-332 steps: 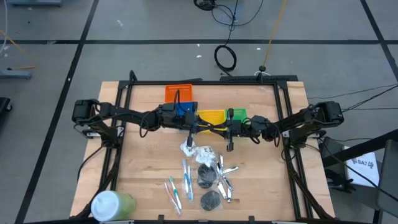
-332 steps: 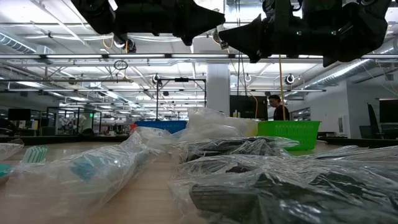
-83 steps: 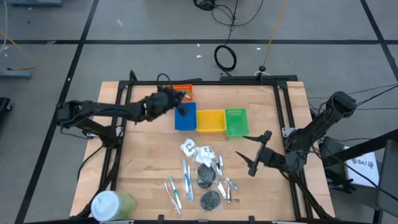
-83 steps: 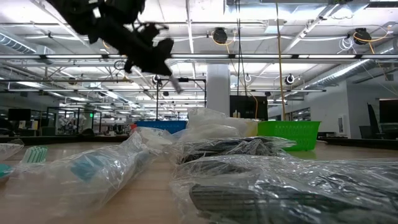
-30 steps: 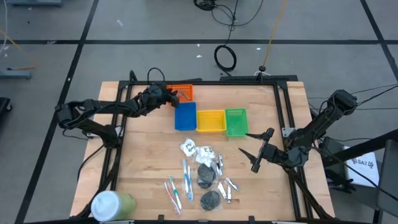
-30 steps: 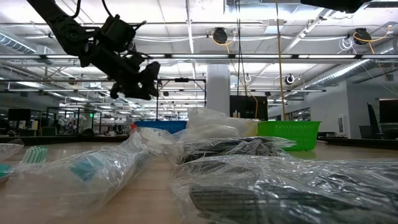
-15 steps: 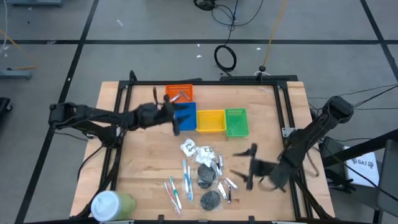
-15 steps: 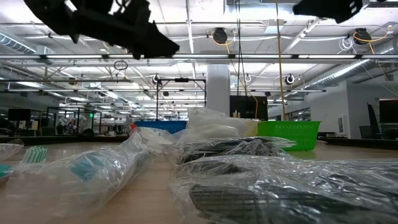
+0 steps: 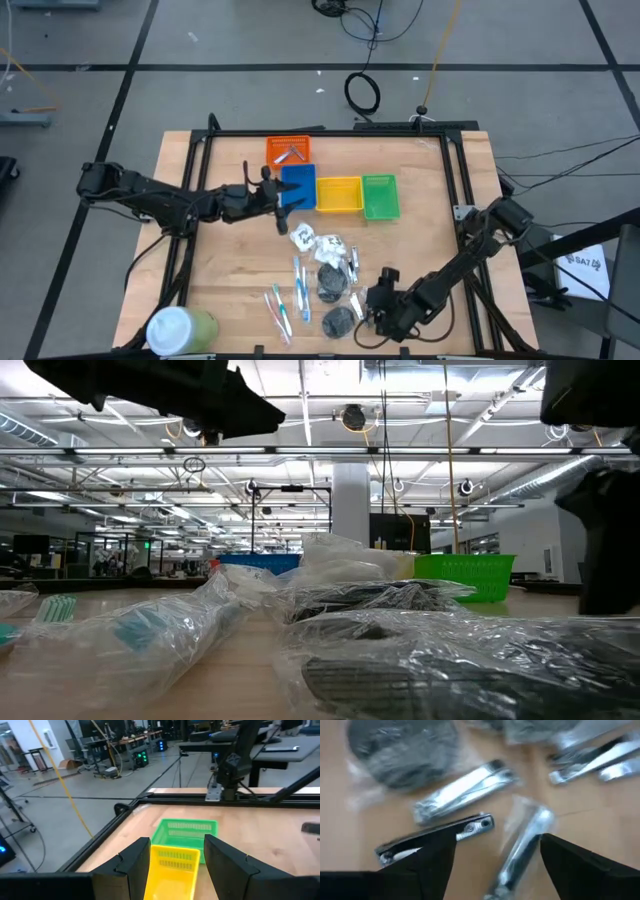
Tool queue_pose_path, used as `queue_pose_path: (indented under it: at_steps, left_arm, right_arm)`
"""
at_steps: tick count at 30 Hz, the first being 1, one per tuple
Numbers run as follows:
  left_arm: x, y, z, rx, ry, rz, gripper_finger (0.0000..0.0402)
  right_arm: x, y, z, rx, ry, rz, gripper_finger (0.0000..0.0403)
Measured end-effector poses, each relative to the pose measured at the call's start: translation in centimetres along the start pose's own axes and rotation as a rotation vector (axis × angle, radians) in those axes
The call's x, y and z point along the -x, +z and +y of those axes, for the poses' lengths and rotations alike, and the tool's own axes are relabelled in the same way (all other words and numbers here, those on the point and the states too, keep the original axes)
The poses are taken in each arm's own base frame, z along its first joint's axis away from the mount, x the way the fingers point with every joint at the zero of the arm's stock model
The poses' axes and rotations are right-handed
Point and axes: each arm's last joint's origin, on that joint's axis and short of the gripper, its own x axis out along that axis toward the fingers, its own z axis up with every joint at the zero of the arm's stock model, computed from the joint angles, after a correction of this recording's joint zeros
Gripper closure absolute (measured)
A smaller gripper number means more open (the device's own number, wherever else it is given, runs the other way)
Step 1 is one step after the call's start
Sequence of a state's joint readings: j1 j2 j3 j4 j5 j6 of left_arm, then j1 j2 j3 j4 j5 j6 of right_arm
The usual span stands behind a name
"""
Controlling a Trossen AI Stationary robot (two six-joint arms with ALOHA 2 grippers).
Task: Pick & Place Travel size toiletries
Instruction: Put the nail cutter into the orange basket
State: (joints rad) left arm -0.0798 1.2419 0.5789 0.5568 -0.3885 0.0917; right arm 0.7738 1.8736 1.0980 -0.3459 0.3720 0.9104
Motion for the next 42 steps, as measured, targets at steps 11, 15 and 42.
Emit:
queue_pose_path:
  at_steps: [11, 15, 42]
  left_arm:
    - [0.2, 0.0, -0.6, 0.009, -0.019, 0.006, 0.0218]
    - [0.2, -0.1, -0.6, 0.006, -0.019, 0.012, 0.0218]
    - [0.2, -0.2, -0.6, 0.091, -0.021, 0.026, 0.0218]
  right_arm:
    - [0.3, -1.6, -0.9, 0.001, -0.095, 0.145, 0.0175]
    - [0.5, -1.8, -1.2, 0.017, -0.113, 0.167, 0.0189]
    - [3.9, 1.8, -4.7, 0.152, -0.228, 0.06, 0.036]
